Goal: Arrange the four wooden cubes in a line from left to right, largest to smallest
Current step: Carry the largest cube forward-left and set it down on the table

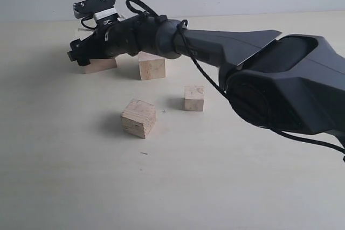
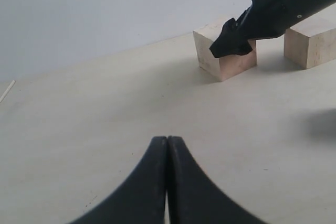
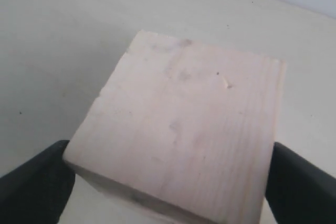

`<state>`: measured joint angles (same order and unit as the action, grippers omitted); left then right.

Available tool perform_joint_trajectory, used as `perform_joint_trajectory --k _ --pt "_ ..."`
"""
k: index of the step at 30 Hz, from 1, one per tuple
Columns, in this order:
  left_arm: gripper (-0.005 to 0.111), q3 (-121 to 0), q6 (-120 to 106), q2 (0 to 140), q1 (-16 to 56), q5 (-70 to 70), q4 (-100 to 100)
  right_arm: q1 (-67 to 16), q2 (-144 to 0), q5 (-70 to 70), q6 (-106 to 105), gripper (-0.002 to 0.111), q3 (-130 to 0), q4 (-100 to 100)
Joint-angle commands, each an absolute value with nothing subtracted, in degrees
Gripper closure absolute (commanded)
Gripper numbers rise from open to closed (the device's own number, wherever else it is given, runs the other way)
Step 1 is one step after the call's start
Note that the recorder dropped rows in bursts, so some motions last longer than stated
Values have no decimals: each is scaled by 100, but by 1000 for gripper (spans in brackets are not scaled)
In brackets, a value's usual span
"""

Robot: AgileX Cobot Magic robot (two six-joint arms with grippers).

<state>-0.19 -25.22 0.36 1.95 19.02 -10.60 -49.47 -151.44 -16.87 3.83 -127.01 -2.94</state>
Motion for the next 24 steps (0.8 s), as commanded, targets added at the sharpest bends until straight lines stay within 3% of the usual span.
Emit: perform_joint_trajectory --k 1,3,6,10,24 --pt "107 0 -2533 0 177 1874 -1119 -4921 -14704 -2729 -329 108 -12722 -244" --pt "107 0 -2533 0 177 1874 -1119 -4934 -14453 -3566 -1123 108 -12722 -466" --pt "107 0 -2533 0 177 1874 -1119 -4934 -14310 -5471 -3792 108 -12722 -2337" --pt "107 0 -2533 0 177 1874 -1119 -4962 -14310 -6996 -5824 108 -12722 -4063" --pt "107 0 -2533 0 177 1874 -1119 -4993 -14245 -6996 -6155 108 -12032 -3100"
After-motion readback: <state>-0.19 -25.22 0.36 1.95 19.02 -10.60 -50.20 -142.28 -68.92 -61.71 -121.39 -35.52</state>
